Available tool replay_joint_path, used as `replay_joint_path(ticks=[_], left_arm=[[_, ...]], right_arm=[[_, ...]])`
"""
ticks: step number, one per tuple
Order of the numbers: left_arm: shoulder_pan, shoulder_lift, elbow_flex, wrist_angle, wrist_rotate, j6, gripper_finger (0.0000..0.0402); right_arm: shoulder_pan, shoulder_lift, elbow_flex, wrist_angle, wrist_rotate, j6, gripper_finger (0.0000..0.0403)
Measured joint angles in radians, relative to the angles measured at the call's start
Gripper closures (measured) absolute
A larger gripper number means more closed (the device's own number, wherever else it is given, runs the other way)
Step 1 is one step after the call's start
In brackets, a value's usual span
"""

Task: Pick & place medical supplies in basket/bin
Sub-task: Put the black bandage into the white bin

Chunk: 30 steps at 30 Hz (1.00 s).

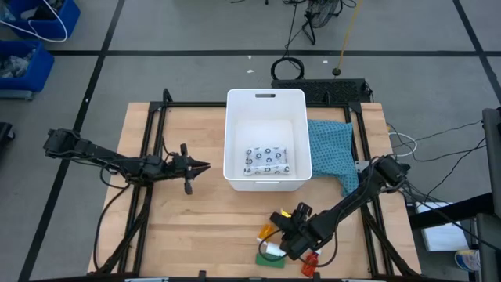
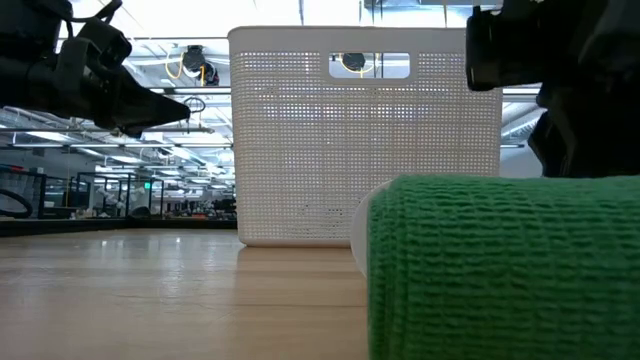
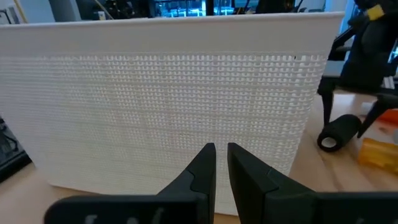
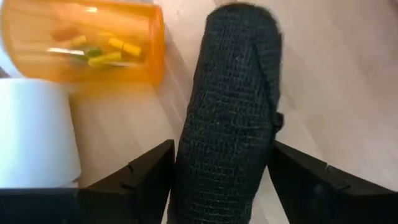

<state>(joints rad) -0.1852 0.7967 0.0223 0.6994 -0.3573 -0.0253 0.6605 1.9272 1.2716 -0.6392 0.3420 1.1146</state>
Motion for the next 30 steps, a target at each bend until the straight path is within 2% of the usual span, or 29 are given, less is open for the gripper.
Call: replay_joint_path(ticks=[4, 11, 14, 21, 27, 30], left_arm=[[0.000, 0.000, 0.000, 0.000, 0.000, -0.011, 0.0355], [0.000, 0.000, 0.000, 0.000, 0.000, -0.011, 0.0355], [0.000, 0.000, 0.000, 0.000, 0.000, 0.001, 0.0355], [0.000, 0.000, 0.000, 0.000, -0.007, 0.019, 0.0355], [0.000, 0.000, 0.000, 0.000, -0.007, 0.018, 0.0355], [0.000, 0.000, 0.000, 0.000, -0.008, 0.020, 0.0355]], right_arm=[[0.000, 0.001, 0.000, 0.003, -0.012, 0.001, 0.0202], [0.000, -0.071, 0.000, 0.002, -0.031, -0.106, 0.0337], [0.000, -0.128, 0.000, -0.009, -0.023, -0.159, 0.0340], [-0.003, -0.278, 0.000, 0.021, 0.070, -0.300, 0.0340], [0.025, -0.374, 0.000, 0.123, 0.237, -0.603, 0.0340], [0.027, -0.426, -0.007, 0.180, 0.284, -0.755, 0.0342]])
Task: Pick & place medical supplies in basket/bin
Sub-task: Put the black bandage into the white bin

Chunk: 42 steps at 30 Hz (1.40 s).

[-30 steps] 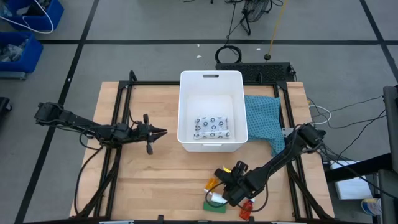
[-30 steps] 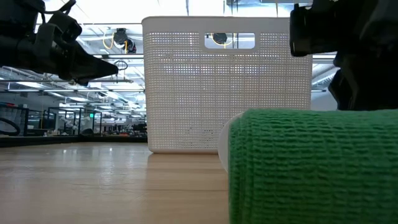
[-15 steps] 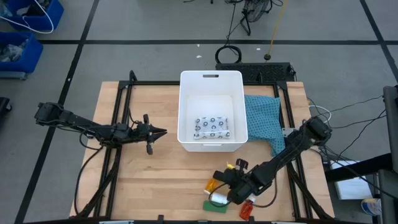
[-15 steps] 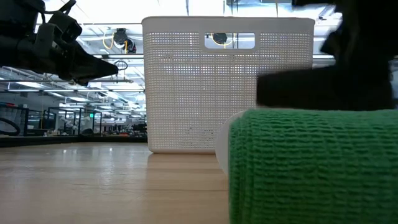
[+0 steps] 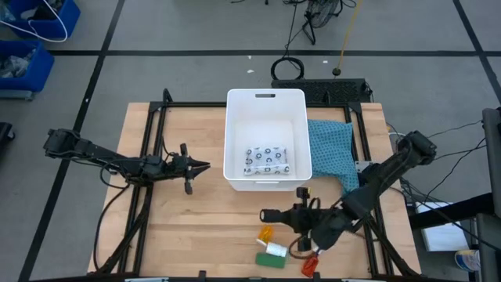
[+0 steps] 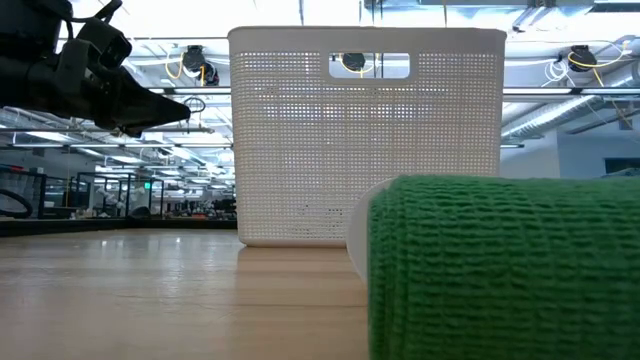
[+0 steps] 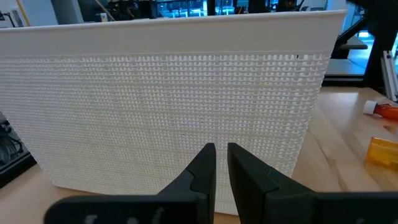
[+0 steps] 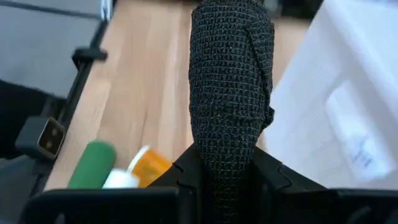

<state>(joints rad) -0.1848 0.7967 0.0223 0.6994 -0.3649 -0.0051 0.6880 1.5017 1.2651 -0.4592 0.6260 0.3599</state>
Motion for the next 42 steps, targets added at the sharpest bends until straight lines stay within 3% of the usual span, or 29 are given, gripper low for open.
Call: replay_joint_path(ticks=[12, 21, 30, 35, 42], left_arm=[[0.000, 0.000, 0.000, 0.000, -0.003, 0.010, 0.0355], [0.000, 0.000, 0.000, 0.000, -0.003, 0.045, 0.0355], [0.000, 0.000, 0.000, 0.001, -0.003, 0.048, 0.0355], [0.000, 0.000, 0.000, -0.010, -0.003, 0.026, 0.0355], [0.000, 0.000, 0.000, -0.021, -0.003, 0.040, 0.0355]], right_arm=[[-0.129, -0.334, -0.166, 0.299, -0.053, -0.482, 0.0342], [-0.235, -0.482, -0.274, 0.518, -0.082, -0.690, 0.0342], [-0.367, -0.499, -0.341, 0.611, -0.115, -0.706, 0.0342], [-0.506, -0.490, -0.341, 0.606, -0.270, -0.659, 0.0342], [-0.685, -0.487, -0.341, 0.551, -0.391, -0.614, 0.0342]])
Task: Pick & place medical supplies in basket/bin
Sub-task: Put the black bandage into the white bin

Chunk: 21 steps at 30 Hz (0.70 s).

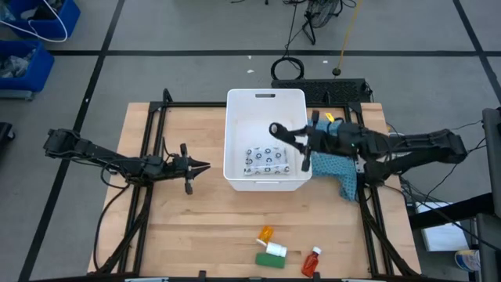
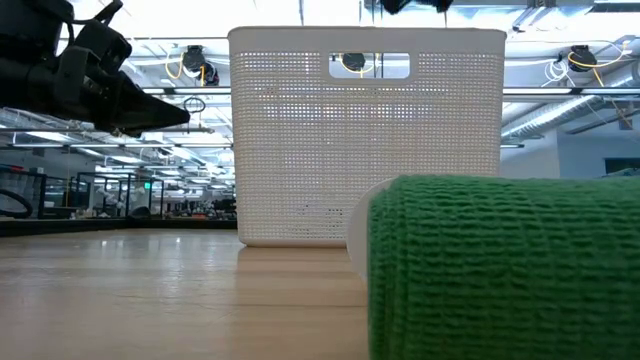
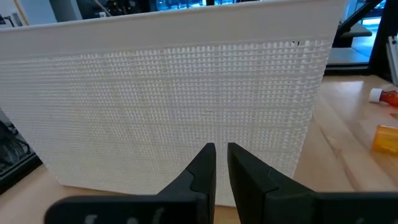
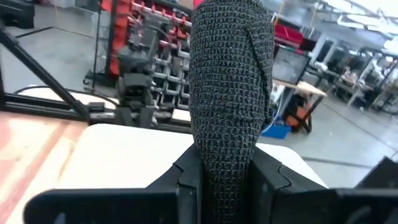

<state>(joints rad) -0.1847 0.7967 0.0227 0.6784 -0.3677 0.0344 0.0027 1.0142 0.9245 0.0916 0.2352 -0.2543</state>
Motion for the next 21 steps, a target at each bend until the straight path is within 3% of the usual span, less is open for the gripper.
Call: replay_joint_path(ticks=[6, 13, 17, 21], left_arm=[[0.000, 0.000, 0.000, 0.005, 0.000, 0.023, 0.0355], [0.000, 0.000, 0.000, 0.005, 0.000, 0.042, 0.0355], [0.000, 0.000, 0.000, 0.005, 0.000, 0.050, 0.0355], [0.000, 0.000, 0.000, 0.005, -0.001, 0.052, 0.0355]], right_arm=[[-0.106, 0.000, 0.001, -0.030, -0.096, 0.033, 0.0343], [-0.151, 0.009, 0.002, -0.040, -0.158, 0.046, 0.0343], [-0.154, 0.011, 0.005, -0.052, -0.157, 0.044, 0.0343], [-0.155, 0.075, 0.123, -0.196, -0.100, 0.013, 0.0343]])
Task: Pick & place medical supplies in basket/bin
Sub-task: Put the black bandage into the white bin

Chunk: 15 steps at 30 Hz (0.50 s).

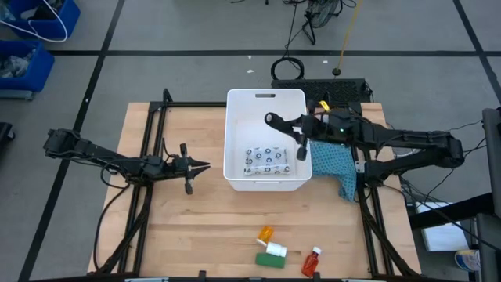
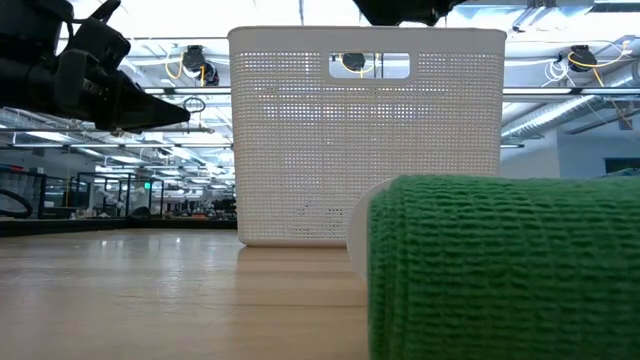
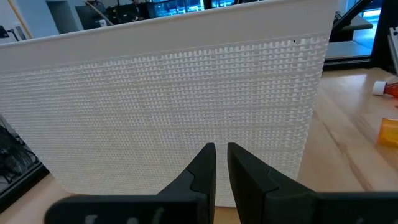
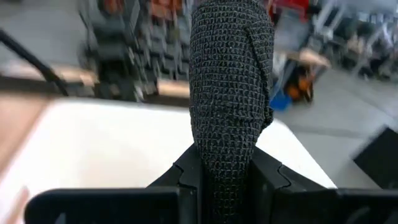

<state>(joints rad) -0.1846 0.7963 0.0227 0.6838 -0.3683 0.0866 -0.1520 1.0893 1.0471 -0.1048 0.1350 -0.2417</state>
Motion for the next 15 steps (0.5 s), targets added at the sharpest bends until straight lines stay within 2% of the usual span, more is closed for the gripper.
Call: replay_joint_path(ticks=[3, 6, 10, 15], left_arm=[[0.000, 0.000, 0.000, 0.000, 0.000, 0.015, 0.0355], [0.000, 0.000, 0.000, 0.000, -0.007, 0.017, 0.0355], [0.000, 0.000, 0.000, -0.001, -0.028, 0.018, 0.0355], [0.000, 0.000, 0.000, -0.008, -0.030, 0.023, 0.0355]], right_arm=[[-0.022, 0.089, 0.147, -0.206, 0.044, -0.026, 0.0343], [-0.063, 0.181, 0.268, -0.376, 0.043, -0.037, 0.0343], [-0.112, 0.277, 0.362, -0.483, 0.003, -0.077, 0.0343], [-0.155, 0.353, 0.373, -0.507, -0.009, -0.169, 0.0343]])
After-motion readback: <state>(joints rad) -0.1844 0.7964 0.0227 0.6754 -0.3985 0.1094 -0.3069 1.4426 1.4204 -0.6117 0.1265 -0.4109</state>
